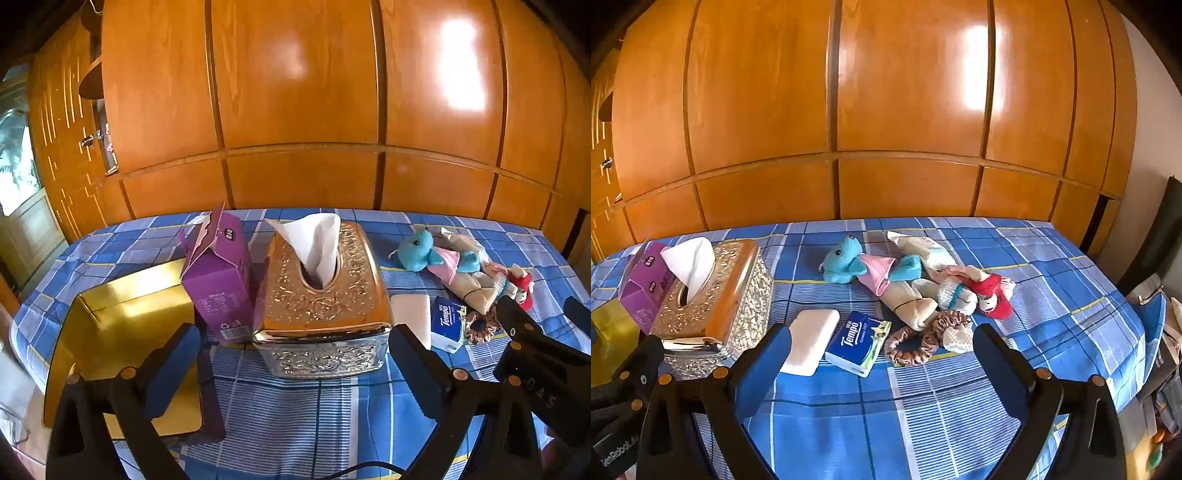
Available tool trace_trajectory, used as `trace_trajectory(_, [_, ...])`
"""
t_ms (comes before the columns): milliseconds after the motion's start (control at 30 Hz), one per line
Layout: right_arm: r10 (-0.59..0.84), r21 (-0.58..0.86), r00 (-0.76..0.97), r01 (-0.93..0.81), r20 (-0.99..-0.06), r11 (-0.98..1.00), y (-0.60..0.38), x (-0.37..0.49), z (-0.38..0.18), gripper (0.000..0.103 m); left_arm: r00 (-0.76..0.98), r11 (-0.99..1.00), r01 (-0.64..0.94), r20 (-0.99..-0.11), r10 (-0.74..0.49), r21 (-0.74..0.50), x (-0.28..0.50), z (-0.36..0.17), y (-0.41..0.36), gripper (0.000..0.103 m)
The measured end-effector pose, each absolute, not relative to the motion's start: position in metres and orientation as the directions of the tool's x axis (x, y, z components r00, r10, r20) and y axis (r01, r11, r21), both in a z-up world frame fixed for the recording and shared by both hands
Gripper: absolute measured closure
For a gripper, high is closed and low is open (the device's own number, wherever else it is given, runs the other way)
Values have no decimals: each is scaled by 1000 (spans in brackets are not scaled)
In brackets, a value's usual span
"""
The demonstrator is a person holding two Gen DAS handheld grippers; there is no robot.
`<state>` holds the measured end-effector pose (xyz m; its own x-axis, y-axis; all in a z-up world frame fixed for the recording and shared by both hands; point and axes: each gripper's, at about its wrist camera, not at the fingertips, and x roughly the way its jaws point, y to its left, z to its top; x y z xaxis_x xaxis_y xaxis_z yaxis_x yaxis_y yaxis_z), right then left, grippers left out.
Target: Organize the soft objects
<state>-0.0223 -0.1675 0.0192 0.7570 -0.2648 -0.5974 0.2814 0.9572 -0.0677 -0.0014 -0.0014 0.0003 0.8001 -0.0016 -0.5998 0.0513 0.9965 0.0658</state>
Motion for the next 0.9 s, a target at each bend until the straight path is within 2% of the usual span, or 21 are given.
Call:
trace_trajectory(133, [-272,-69,760,288,-590,955,-168,-23,19,3,820,996,52,-572,-3,70,-13,2,3,0])
trace_trajectory(233, [-274,-64,760,295,-590,953,-156,-21,20,3,790,998,38,-613,5,58,-2,0,9,1])
trace_trajectory(900, [-241,-62,771,255,-589,965,-154,-23,19,3,792,999,-4,-610,34,50,-2,-2,22,1])
